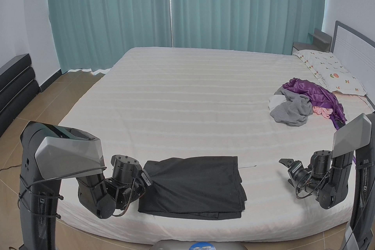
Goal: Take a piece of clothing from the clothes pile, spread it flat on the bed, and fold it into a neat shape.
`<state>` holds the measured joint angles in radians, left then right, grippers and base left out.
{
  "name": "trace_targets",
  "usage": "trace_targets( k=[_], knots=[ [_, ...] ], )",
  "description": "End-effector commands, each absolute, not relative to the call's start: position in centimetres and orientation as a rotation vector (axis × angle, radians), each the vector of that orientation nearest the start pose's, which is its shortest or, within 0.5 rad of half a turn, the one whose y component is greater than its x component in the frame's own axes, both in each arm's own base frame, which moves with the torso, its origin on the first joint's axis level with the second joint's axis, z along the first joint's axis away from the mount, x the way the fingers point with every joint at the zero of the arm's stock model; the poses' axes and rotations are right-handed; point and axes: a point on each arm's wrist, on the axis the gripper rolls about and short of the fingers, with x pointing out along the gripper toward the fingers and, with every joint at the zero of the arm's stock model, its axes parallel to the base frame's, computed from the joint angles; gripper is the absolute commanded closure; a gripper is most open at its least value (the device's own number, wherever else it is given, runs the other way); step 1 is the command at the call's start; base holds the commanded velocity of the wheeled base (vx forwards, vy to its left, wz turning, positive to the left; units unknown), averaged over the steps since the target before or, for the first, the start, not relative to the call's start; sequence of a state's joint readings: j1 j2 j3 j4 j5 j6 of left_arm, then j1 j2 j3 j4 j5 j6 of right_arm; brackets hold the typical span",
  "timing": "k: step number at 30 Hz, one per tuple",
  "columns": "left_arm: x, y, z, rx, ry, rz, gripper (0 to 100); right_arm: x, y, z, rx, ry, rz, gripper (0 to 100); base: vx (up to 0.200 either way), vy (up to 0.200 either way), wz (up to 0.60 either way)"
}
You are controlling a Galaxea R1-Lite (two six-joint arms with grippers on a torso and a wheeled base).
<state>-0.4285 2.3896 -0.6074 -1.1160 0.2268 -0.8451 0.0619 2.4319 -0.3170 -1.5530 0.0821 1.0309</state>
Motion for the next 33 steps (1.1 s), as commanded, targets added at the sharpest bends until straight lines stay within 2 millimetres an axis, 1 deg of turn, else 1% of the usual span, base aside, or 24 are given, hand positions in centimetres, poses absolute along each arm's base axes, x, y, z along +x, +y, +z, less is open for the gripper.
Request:
trace_targets(
  k=[1,15,33],
  knots=[
    [30.81,-13.5,-4.44,-0.6,0.664,0.084,100,28.85,2.05,-4.67,1.007,0.574,-0.153,0,0.0,0.2,0.0],
    [31.02,-13.49,-4.45,-0.604,0.662,0.081,100,28.88,2.07,-4.71,1.003,0.57,-0.159,0,0.0,0.2,0.0],
    [30.7,-13.75,-4.49,-0.599,0.673,0.069,100,28.88,2.07,-4.71,1.002,0.568,-0.162,0,0.0,0.0,0.0]
  ],
)
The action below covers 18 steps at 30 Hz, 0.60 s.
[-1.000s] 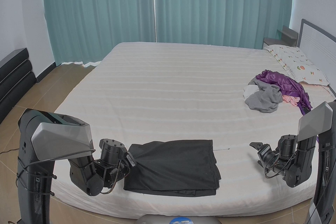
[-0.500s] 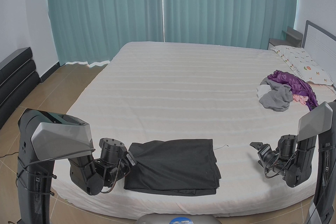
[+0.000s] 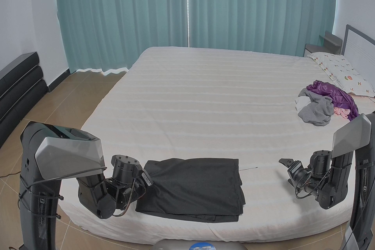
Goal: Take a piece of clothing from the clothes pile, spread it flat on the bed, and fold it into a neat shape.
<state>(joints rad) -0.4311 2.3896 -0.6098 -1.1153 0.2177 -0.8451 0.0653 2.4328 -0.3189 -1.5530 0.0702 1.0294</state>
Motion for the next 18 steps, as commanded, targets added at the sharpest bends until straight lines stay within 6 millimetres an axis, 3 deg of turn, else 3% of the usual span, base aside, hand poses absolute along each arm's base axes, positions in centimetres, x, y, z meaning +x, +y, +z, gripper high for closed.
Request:
trace_targets(
  k=[1,2,18],
  knots=[
    [30.64,-13.78,-4.51,-0.599,0.674,0.069,100,28.88,2.07,-4.71,1.002,0.568,-0.162,0,0.0,0.0,0.0],
    [30.62,-13.77,-4.51,-0.599,0.674,0.07,0,28.88,2.07,-4.71,1.002,0.569,-0.16,0,0.0,0.0,0.0],
    [30.73,-13.65,-4.06,-0.668,0.662,0.09,0,28.84,2.06,-4.72,1.0,0.57,-0.162,0,0.0,0.0,0.0]
  ],
)
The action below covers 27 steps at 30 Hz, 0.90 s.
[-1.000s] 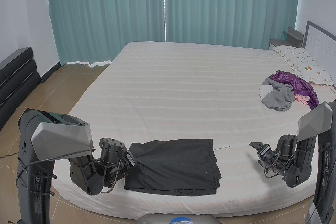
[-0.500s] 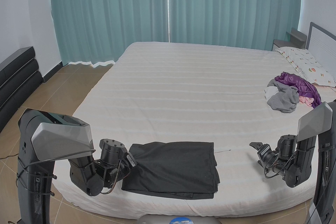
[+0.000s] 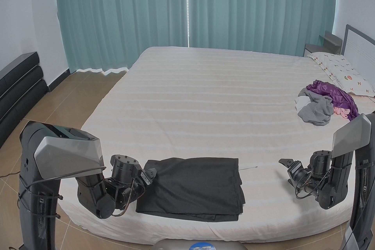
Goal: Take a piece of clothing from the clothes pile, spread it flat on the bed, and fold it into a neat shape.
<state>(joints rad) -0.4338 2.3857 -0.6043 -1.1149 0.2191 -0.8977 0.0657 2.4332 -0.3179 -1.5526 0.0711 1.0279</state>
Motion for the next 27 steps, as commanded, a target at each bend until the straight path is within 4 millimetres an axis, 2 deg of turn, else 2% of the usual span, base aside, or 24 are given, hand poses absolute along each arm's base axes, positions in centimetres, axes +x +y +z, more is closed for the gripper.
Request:
trace_targets(
  k=[1,13,16,20,25,26,27],
  knots=[
    [30.7,-13.7,-3.9,-0.676,0.658,0.09,0,28.8,2.1,-4.7,1.0,0.57,-0.162,0,0.0,0.0,0.0],
    [30.7,-12.9,-3.2,-0.688,0.644,0.103,0,28.9,1.9,-4.5,1.005,0.562,-0.16,0,0.0,0.0,0.0],
    [30.9,-12.1,-2.0,-0.732,0.61,0.118,0,28.6,1.7,-4.1,1.01,0.555,-0.165,0,0.0,0.0,0.0],
    [30.8,-11.4,-1.0,-0.753,0.585,0.127,0,28.2,1.2,-2.8,1.016,0.524,-0.165,0,0.0,0.0,0.0],
    [30.3,-9.7,2.9,-0.795,0.482,0.125,0,26.2,0.6,1.6,1.021,0.425,-0.132,0,0.0,0.0,0.0],
    [30.3,-9.7,2.9,-0.795,0.482,0.125,0,26.2,0.6,1.6,1.021,0.425,-0.132,0,0.0,0.0,0.0],
    [30.1,-9.2,4.3,-0.802,0.44,0.118,0,25.4,0.6,3.1,1.01,0.386,-0.109,0,0.0,0.0,0.0]
  ],
)
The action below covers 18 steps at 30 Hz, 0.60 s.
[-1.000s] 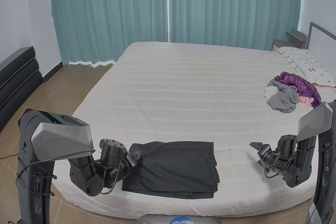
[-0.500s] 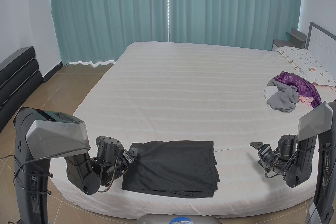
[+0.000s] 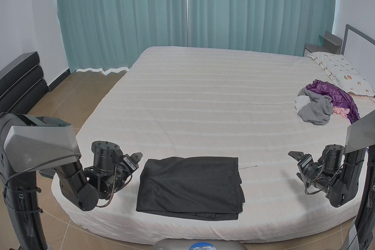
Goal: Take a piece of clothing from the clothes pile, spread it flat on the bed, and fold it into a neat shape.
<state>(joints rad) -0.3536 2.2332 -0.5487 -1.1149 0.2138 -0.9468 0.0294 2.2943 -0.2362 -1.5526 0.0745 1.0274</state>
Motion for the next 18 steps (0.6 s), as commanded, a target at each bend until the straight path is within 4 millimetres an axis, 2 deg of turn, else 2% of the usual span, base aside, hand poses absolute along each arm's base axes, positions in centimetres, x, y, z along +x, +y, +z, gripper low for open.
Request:
trace_targets(
  k=[1,4,8,10,18],
  knots=[
    [30.0,-9.0,4.8,-0.805,0.424,0.115,0,25.1,0.6,3.7,1.002,0.371,-0.099,0,0.0,0.0,0.0],
    [29.1,-8.2,7.0,-0.776,0.366,0.097,0,23.6,0.5,6.2,0.949,0.296,-0.051,0,0.0,0.0,0.0],
    [27.7,-7.5,8.7,-0.673,0.32,0.084,0,21.8,0.5,8.8,0.89,0.203,0.0,0,0.0,0.0,0.0],
    [26.8,-7.2,10.3,-0.656,0.253,0.072,0,20.3,0.4,10.3,0.821,0.143,0.032,0,0.0,0.0,0.0],
    [24.3,-6.3,13.3,-0.532,0.106,0.085,0,17.0,0.4,13.3,0.629,-0.01,0.094,0,0.0,0.0,0.0]
  ],
)
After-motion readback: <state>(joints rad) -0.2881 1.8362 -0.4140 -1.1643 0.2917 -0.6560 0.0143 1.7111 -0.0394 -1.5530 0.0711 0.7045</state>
